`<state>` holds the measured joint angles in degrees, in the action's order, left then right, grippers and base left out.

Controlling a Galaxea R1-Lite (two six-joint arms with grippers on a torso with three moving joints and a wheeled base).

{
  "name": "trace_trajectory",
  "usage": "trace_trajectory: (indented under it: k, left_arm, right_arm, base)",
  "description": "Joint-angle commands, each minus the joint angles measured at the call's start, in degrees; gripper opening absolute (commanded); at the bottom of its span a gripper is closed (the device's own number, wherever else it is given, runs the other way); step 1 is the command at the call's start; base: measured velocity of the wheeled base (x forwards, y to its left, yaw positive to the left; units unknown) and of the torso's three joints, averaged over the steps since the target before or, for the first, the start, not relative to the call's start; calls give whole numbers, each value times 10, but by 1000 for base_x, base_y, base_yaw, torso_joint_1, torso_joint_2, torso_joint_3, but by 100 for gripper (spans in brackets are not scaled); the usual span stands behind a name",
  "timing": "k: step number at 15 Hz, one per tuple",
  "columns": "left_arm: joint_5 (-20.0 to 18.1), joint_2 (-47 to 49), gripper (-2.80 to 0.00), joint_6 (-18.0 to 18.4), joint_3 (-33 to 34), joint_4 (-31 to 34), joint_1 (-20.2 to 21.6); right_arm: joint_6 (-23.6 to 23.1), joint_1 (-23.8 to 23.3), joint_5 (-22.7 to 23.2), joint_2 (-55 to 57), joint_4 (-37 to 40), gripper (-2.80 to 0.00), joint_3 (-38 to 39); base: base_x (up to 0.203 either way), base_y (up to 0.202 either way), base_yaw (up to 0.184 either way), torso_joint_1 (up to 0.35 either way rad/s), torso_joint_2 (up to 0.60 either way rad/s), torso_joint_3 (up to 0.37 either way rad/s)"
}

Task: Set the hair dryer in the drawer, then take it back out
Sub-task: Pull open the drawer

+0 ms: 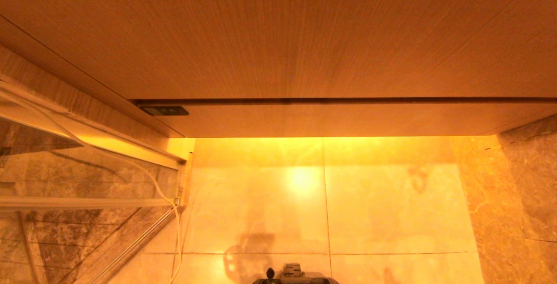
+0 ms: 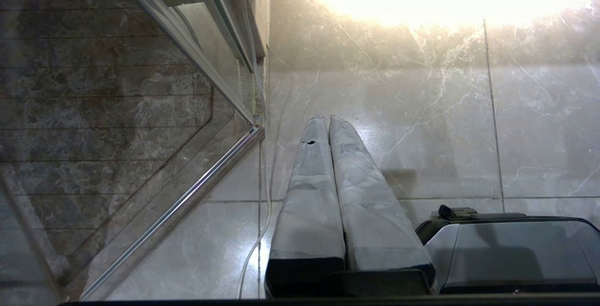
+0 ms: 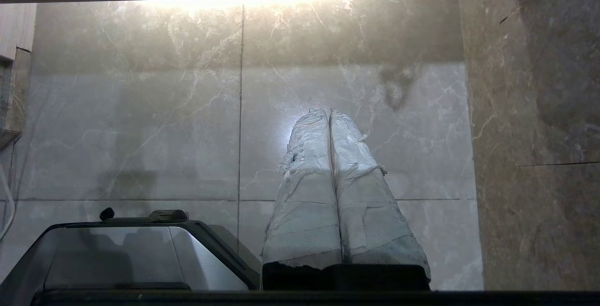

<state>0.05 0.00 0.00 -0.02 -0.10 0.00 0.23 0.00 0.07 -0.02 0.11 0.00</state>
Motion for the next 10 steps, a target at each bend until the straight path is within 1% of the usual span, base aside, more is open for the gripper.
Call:
trace_trajectory:
  k: [1, 3, 5, 6, 8, 10]
  left_arm:
    - [0, 0, -280, 0, 0, 0, 0]
    - [0, 0, -280, 0, 0, 0, 0]
    - [0, 0, -280, 0, 0, 0, 0]
    - [0, 0, -280, 0, 0, 0, 0]
    - [0, 0, -280, 0, 0, 0, 0]
    - [0, 0, -280, 0, 0, 0, 0]
  right_arm:
    - [-7, 0, 4, 0, -2, -280, 0]
    - [-9, 0, 2, 0, 0, -280, 0]
    - [0, 0, 0, 0, -2, -280, 0]
    - [-3, 0, 0, 0, -5, -280, -10]
    - [-4, 0, 4, 2, 19, -280, -69]
    - [-2, 0, 7, 17, 93, -280, -173]
  base:
    - [0, 0, 0, 0, 0, 0]
    - [0, 0, 0, 0, 0, 0]
    - [0, 0, 0, 0, 0, 0]
    - [0, 0, 0, 0, 0, 0]
    - [0, 0, 0, 0, 0, 0]
    - [0, 0, 0, 0, 0, 0]
